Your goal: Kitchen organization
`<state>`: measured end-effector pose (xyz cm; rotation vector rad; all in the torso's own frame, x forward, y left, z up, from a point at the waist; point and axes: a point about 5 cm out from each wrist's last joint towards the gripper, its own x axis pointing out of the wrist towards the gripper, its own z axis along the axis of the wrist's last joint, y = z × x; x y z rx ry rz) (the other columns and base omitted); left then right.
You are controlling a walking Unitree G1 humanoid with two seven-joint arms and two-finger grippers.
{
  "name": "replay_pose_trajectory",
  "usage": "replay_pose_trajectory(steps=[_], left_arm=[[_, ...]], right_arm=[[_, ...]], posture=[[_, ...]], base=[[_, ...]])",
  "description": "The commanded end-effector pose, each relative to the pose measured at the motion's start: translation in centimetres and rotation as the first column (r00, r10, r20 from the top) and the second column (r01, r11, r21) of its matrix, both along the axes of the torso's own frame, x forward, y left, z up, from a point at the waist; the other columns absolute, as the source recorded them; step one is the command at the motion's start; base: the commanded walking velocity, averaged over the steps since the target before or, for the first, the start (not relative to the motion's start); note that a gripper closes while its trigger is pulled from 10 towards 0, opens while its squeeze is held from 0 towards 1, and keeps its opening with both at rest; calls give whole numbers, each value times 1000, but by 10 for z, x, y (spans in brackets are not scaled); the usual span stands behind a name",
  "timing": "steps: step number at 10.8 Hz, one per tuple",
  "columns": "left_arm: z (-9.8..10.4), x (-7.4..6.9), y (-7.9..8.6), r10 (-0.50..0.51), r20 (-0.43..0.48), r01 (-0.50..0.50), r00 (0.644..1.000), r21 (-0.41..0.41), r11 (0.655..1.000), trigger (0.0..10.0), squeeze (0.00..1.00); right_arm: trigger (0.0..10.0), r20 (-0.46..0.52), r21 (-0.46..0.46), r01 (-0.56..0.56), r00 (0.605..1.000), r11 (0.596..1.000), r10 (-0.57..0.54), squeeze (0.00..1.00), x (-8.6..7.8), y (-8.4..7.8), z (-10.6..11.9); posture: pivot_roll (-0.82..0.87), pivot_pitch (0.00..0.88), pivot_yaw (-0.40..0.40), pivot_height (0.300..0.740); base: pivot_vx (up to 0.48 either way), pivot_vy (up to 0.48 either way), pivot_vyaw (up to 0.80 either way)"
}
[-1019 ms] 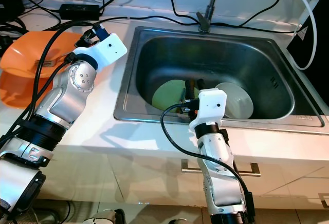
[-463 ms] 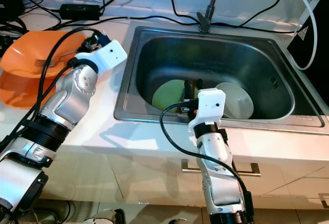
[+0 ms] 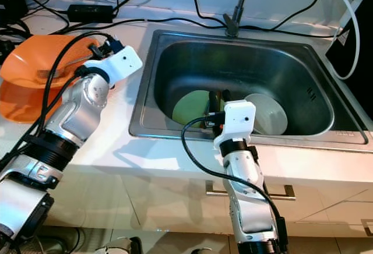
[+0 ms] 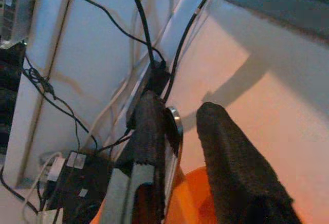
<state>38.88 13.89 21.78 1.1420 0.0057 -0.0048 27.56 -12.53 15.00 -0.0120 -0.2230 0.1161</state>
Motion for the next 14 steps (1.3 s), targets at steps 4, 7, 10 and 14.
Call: replay_pose_trajectory(steps=[4, 7, 10, 14], left_arm=[[20, 2, -1, 8, 83, -14, 997, 66, 998, 0, 0], [33, 0, -5, -7, 146, -5, 989, 86, 996, 0, 0], [76, -14, -35, -190, 398, 152, 897, 127, 980, 0, 0], [74, -44, -85, -464, 453, 609, 761, -253, 752, 10000, 0]], right_arm=[[10000, -8, -3, 11, 1000, 1000, -11, 0, 1, -3, -1], [10000, -12, 0, 11, 1000, 1000, -11, 0, 1, -3, -2], [10000, -17, 0, 14, 1000, 1000, -14, 0, 1, -3, -3], [10000, -17, -13, 11, 1000, 1000, -11, 0, 3, -3, -3]], posture=[[59, 71, -47, 740], [62, 73, -50, 740], [64, 74, -49, 740], [64, 73, -49, 740]], base=[[0, 0, 0], [0, 0, 0], [0, 0, 0], [0, 0, 0]])
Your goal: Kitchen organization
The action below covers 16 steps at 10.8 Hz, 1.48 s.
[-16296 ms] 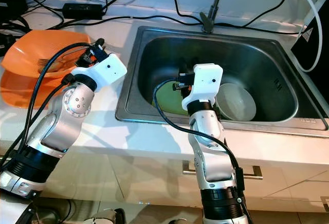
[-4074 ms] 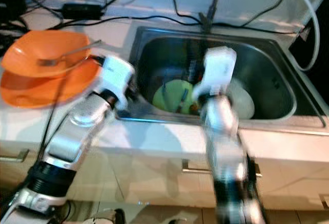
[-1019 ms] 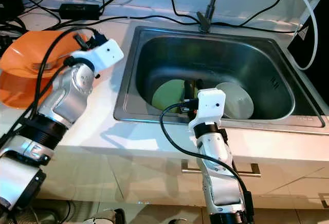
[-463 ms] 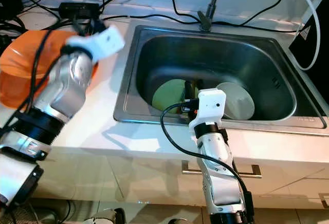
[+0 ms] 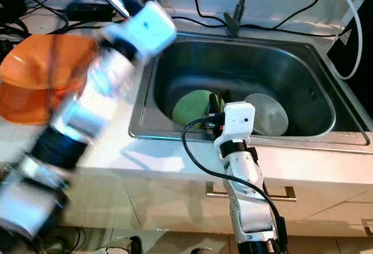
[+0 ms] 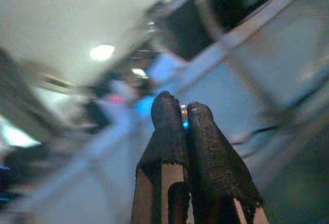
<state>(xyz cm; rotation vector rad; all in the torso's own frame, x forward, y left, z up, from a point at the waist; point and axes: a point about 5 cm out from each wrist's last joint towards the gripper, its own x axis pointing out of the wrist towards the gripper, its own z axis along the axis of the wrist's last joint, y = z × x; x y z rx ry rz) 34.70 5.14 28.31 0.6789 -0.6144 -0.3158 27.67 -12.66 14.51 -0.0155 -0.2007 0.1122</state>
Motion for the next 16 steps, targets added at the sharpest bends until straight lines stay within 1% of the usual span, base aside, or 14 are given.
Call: replay_pose_trajectory(steps=[1, 2, 3, 4, 6, 7, 8, 9, 10, 11, 12, 14, 15, 16], left_arm=[[7, -7, -3, -92, -5, 92, 996, -76, 993, 10000, 0], [6, -15, -11, -229, -42, 215, 973, -210, 954, 10000, 0], [6, -18, -12, -281, -57, 256, 958, -272, 928, 10000, 0], [6, -22, -14, -363, -67, 320, 929, -348, 881, 10000, 0], [4, -25, -15, -447, -90, 371, 890, -429, 824, 10000, 0], [-2, -24, -17, -503, -132, 390, 854, -479, 786, 10000, 0], [-18, -28, -18, -562, -198, 394, 804, -530, 751, 10000, 0], [-22, -29, -18, -573, -211, 391, 792, -547, 740, 10000, 0], [-28, -31, -18, -591, -236, 384, 772, -568, 728, 10000, 0], [-36, -32, -18, -601, -270, 367, 752, -586, 722, 10000, 0], [-39, -32, -18, -607, -283, 360, 743, -596, 718, 10000, 0], [-42, -32, -17, -615, -299, 354, 729, -604, 714, 10000, 0], [-43, -33, -18, -617, -303, 355, 726, -603, 714, 10000, 0], [-44, -35, -19, -631, -316, 363, 709, -604, 710, 10000, 0]], right_arm=[[10000, 8, -6, 6, 1000, 1000, -6, 502, 2, -1, 3], [10000, 16, -1, -4, 1000, 1000, 4, 1000, 2, -1, 4], [10000, 20, 1, -12, 1000, 1000, 12, 1000, 2, 0, 6], [10000, 27, 4, -22, 999, 1000, 22, 1000, 3, 2, 7], [10000, 41, 8, -45, 998, 999, 45, 1000, 2, 5, 10], [10000, 58, 10, -72, 996, 997, 71, 1000, 3, 9, 15], [10000, 87, 12, -114, 990, 993, 112, 1000, 4, 14, 25], [10000, 93, 8, -128, 988, 992, 127, 1000, 4, 15, 27], [10000, 102, 4, -176, 979, 984, 175, 1000, 4, 20, 31], [10000, 101, -15, -237, 966, 971, 237, 1000, 4, 27, 35], [10000, 103, -19, -251, 962, 968, 251, 0, 4, 30, 36], [10000, 94, -20, -297, 950, 955, 297, 0, 3, 35, 36], [10000, 92, -21, -298, 950, 954, 298, 0, 2, 35, 36], [10000, 88, -22, -284, 955, 959, 285, 0, 3, 34, 36]], posture=[[63, 72, -48, 740], [62, 72, -49, 740], [62, 72, -49, 740], [62, 70, -50, 740], [61, 61, -48, 740], [59, 57, -46, 740], [58, 54, -46, 740], [57, 54, -47, 740], [57, 52, -48, 740], [56, 47, -50, 740], [57, 45, -50, 740], [58, 45, -52, 740], [57, 44, -52, 740], [57, 45, -51, 740]], base=[[0, 0, 0], [0, 0, 0], [0, 0, 0], [0, 0, 0], [0, 0, 0], [0, 0, 0], [0, 0, 0], [0, 0, 0], [0, 0, 0], [0, 0, 0], [0, 0, 0], [0, 0, 0], [0, 0, 0], [0, 0, 0]])
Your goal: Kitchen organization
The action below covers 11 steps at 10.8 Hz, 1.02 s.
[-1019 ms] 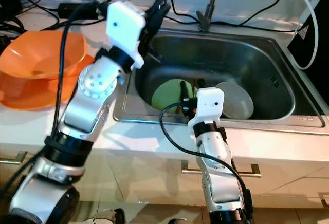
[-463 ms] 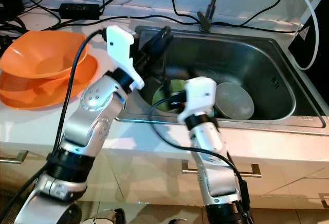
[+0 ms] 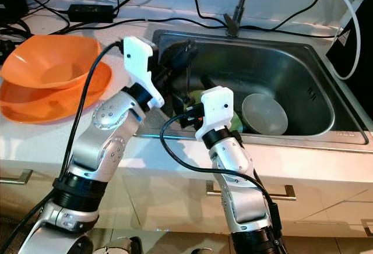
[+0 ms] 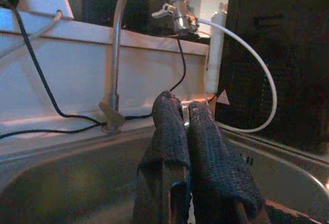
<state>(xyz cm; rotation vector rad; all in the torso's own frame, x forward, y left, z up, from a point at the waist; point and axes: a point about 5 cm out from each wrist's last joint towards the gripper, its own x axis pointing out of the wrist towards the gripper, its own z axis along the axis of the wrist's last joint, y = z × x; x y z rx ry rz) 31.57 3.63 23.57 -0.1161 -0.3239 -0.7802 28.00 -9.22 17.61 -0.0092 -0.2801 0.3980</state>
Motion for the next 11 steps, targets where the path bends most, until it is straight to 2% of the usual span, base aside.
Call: replay_pose_trajectory(steps=[1, 5, 6, 7, 11], left_arm=[[2, -6, -6, -60, 4, 60, 998, 9, 998, 10000, 0], [1, -11, -7, -111, -17, 112, 994, 19, 994, 10000, 0], [2, -11, -7, -116, -18, 116, 993, 19, 993, 10000, 0], [2, -11, -6, -115, -18, 115, 993, 20, 993, 10000, 0], [2, -12, -5, -114, -30, 114, 993, 25, 993, 10000, 0]], right_arm=[[10000, 0, 4, 12, 1000, 1000, -12, 0, 1, -1, 2], [10000, -31, -9, 65, 997, 998, -65, 0, 5, -5, -6], [3333, -50, -24, 68, 996, 997, -69, 0, 6, -5, -11], [0, -54, -25, 69, 996, 997, -71, 0, 7, -5, -12], [0, -67, -22, 77, 995, 997, -78, 0, 8, -5, -16]], posture=[[60, 46, -52, 740], [64, 55, -55, 740], [66, 56, -53, 740], [67, 59, -53, 740], [69, 67, -54, 740]], base=[[0, 0, 0], [0, 0, 0], [0, 0, 0], [0, 0, 0], [0, 0, 0]])
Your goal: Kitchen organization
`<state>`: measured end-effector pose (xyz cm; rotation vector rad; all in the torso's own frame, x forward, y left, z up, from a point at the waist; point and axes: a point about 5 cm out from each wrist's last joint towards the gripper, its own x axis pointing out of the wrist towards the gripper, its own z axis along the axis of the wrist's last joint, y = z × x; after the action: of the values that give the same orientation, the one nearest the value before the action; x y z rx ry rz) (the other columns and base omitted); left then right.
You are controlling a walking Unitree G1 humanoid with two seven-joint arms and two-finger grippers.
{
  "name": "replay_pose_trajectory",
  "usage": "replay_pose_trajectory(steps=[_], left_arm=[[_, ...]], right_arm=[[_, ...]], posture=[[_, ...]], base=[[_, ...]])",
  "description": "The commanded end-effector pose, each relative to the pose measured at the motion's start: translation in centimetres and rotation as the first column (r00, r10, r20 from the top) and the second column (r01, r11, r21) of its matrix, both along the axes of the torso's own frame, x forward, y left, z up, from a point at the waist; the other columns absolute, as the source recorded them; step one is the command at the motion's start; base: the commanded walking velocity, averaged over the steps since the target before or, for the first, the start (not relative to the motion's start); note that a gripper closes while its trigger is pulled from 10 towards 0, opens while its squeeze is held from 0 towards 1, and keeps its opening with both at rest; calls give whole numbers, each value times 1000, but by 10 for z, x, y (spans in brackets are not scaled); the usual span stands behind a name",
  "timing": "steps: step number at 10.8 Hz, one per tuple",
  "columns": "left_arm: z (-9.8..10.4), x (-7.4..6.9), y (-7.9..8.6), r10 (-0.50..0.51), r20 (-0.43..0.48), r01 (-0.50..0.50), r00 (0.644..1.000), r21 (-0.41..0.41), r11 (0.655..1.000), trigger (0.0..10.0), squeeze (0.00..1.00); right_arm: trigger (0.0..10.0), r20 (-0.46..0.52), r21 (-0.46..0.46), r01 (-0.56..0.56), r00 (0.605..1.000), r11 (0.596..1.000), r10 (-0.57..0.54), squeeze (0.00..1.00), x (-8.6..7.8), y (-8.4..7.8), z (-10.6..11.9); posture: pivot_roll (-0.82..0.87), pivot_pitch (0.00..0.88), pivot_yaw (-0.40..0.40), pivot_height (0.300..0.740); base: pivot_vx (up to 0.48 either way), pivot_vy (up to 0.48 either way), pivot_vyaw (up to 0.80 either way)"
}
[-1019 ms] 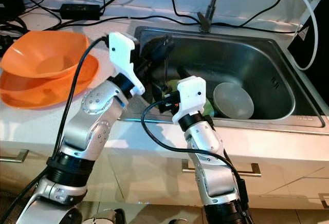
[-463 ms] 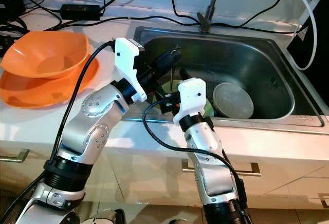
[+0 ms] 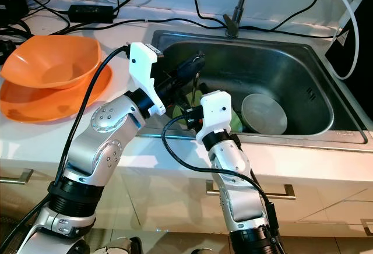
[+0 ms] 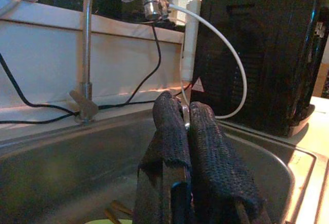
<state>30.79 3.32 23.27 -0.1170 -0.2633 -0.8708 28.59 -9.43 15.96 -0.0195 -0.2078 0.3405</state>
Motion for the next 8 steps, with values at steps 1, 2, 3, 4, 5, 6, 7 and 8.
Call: replay_pose_trajectory(steps=[1, 2, 3, 4, 5, 6, 7, 8], left_arm=[[4, -4, -3, -28, 14, 28, 1000, -8, 1000, 10000, 0], [4, -4, -3, -32, 9, 32, 999, -8, 999, 10000, 0], [4, -4, -3, -39, 6, 39, 999, -7, 999, 10000, 0], [4, -4, -4, -46, 0, 46, 999, -6, 999, 10000, 0], [4, -5, -5, -56, -7, 56, 998, -9, 998, 10000, 0], [3, -6, -5, -70, -16, 70, 997, -12, 997, 10000, 0], [3, -6, -6, -77, -21, 77, 997, -15, 997, 10000, 0], [3, -7, -6, -84, -25, 83, 996, -16, 996, 10000, 0]], right_arm=[[0, 1, -5, 21, 1000, 1000, -21, 0, 2, -3, 0], [0, 0, -4, 22, 1000, 1000, -22, 0, 2, -3, 0], [0, -1, -4, 26, 1000, 1000, -26, 0, 3, -3, 0], [0, -7, -6, 29, 1000, 1000, -29, 0, 3, -3, -1], [0, -10, -6, 30, 999, 1000, -30, 0, 4, -3, -2], [0, -14, -4, 33, 999, 999, -33, 0, 4, -3, -3], [0, -15, -3, 33, 999, 999, -33, 0, 4, -3, -3], [0, -15, -2, 33, 999, 999, -33, 0, 4, -3, -3]], posture=[[69, 67, -54, 740], [69, 67, -54, 740], [70, 71, -51, 740], [72, 73, -51, 740], [73, 75, -50, 740], [74, 75, -50, 740], [74, 75, -50, 740], [74, 75, -50, 740]], base=[[0, 0, 0], [0, 0, 0], [0, 0, 0], [0, 0, 0], [0, 0, 0], [0, 0, 0], [0, 0, 0], [0, 0, 0]])
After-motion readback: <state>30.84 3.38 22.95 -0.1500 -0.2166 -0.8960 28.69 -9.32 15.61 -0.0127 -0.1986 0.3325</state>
